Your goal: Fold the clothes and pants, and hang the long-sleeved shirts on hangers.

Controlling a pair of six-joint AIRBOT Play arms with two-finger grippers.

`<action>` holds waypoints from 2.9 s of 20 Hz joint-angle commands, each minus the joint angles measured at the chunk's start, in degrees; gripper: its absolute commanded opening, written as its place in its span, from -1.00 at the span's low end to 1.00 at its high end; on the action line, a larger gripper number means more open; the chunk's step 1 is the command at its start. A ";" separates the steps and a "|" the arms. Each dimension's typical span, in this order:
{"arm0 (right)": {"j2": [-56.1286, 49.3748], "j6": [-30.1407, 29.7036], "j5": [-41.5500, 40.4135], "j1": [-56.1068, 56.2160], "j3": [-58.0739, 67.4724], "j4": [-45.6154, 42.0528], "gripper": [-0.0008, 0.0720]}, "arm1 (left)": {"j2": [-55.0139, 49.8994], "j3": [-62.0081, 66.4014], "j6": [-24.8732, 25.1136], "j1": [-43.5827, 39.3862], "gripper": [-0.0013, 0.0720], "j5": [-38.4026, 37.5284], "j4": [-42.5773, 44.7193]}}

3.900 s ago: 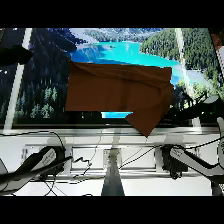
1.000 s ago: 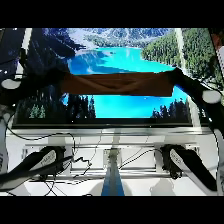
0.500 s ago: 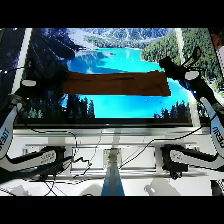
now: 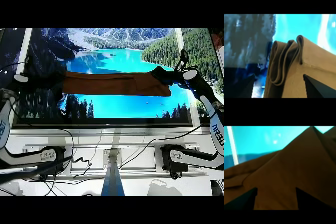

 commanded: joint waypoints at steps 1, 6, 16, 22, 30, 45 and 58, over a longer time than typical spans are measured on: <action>0.04 -0.85 6.88 -0.02 1.25 -1.05 0.68 | -8.22 8.04 0.02 -0.66 0.88 -12.24 2.40; 0.02 -3.80 12.11 4.87 7.65 -1.05 0.69 | -13.73 11.67 1.95 -5.75 -0.17 -12.24 2.38; -13.11 5.81 -9.27 29.68 20.24 -0.79 -0.94 | 6.82 16.48 2.54 -5.66 -0.92 -24.04 2.36; -28.50 8.50 2.84 44.87 35.60 -0.61 -0.94 | 20.55 16.48 1.51 -5.49 -0.92 -26.14 2.40; -25.44 8.41 15.02 40.63 37.24 -18.40 -0.94 | 21.92 15.23 1.51 -8.83 -0.92 -23.23 -3.13; -9.55 8.22 27.78 -2.67 36.89 -30.86 -0.93 | -11.34 18.53 0.22 -57.05 0.77 20.68 -31.39; -23.23 -16.70 45.42 -7.19 28.61 1.88 0.86 | -1.01 18.53 17.27 -36.33 0.93 1.27 -30.88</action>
